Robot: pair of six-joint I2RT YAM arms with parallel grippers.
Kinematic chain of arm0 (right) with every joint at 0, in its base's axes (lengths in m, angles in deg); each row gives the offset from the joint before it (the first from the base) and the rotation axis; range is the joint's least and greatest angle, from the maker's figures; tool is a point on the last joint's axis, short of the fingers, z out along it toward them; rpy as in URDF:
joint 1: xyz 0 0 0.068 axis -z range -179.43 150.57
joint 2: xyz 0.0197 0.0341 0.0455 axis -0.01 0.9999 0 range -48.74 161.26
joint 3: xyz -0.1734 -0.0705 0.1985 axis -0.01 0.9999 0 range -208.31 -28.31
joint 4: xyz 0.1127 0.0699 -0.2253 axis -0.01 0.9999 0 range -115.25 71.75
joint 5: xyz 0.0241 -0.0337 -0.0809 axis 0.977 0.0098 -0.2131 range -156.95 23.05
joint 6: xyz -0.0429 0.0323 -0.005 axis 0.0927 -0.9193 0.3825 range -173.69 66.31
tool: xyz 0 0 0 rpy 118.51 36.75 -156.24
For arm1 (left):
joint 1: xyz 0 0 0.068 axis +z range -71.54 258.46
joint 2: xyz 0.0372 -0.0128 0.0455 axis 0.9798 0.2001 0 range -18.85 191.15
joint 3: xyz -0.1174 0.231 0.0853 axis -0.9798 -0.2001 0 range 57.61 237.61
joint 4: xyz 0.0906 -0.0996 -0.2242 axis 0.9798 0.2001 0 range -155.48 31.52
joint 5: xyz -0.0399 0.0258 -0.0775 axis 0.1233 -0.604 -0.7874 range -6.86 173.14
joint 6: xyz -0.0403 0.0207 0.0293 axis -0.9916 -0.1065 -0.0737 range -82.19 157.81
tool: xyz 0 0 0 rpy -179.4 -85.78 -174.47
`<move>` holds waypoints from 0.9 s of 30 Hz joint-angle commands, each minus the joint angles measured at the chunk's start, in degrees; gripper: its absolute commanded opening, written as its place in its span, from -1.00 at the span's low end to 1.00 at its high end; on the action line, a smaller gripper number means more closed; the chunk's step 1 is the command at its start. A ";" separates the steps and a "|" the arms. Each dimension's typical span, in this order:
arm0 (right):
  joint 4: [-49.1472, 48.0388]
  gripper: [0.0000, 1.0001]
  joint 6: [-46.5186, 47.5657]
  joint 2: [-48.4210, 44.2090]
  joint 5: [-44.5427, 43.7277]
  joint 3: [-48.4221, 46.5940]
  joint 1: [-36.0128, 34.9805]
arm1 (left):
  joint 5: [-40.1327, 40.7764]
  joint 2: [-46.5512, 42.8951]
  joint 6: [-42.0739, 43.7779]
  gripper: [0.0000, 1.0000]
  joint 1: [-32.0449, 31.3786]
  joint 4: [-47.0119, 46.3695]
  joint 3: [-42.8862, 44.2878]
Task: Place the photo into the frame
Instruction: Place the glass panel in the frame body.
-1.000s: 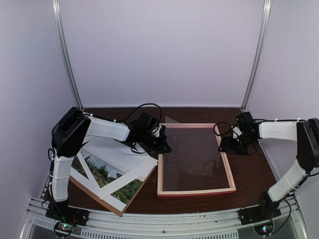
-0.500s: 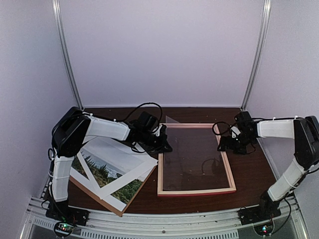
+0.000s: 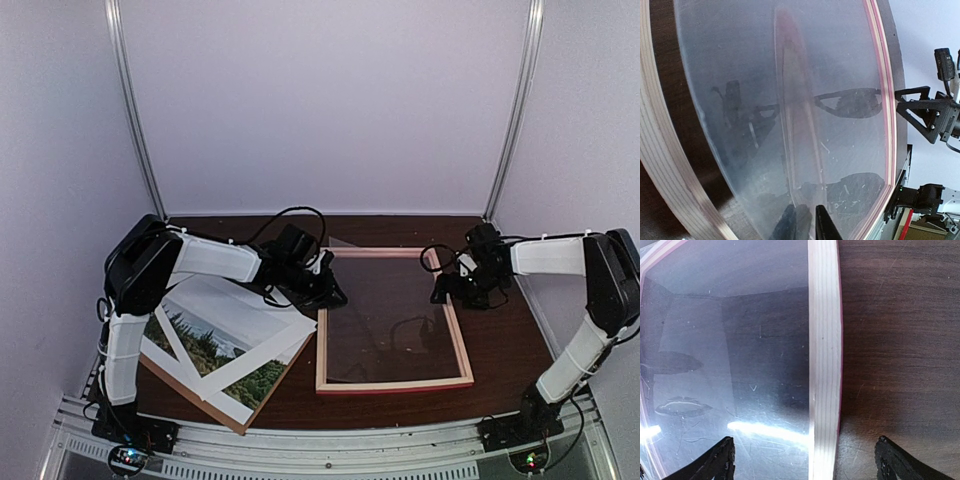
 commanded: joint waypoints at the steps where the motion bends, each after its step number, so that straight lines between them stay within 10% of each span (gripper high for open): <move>1: -0.47 0.92 -0.27 0.18 0.27 -1.59 -0.31 | -0.82 0.63 0.79 -0.64 -0.22 -0.70 1.26; 27: -0.85 0.91 0.40 5.65 8.70 -11.18 -9.93 | -0.09 0.43 1.09 -0.33 -0.75 0.34 0.91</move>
